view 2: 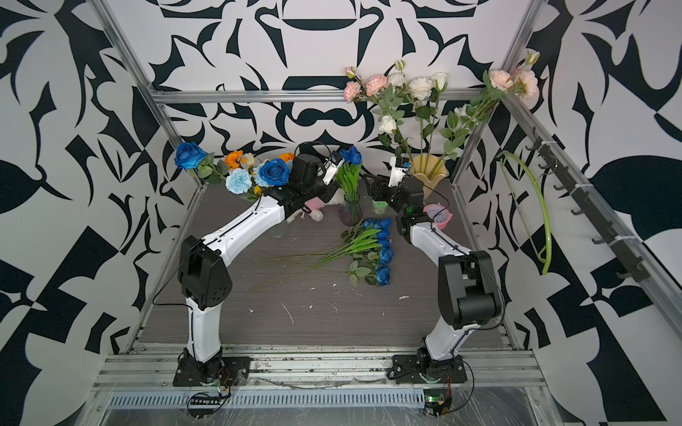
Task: Pick out blue flowers from the vase
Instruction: Pick up the flower from the vase.
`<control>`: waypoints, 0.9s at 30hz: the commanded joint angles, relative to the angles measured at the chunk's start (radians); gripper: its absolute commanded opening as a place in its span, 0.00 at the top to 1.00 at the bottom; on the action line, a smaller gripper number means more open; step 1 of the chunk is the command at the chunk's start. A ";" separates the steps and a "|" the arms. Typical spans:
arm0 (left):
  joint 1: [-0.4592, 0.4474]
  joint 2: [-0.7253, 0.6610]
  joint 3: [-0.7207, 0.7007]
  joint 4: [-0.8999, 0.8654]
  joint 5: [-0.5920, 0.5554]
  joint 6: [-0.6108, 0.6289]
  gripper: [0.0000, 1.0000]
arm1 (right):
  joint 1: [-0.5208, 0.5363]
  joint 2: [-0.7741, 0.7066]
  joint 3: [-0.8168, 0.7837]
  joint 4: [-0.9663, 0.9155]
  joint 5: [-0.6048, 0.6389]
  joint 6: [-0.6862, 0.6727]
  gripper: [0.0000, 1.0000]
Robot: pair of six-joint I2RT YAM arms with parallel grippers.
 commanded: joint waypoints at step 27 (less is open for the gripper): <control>0.005 -0.007 0.042 -0.015 -0.011 0.012 0.48 | -0.016 0.269 0.334 0.005 -0.283 0.040 0.67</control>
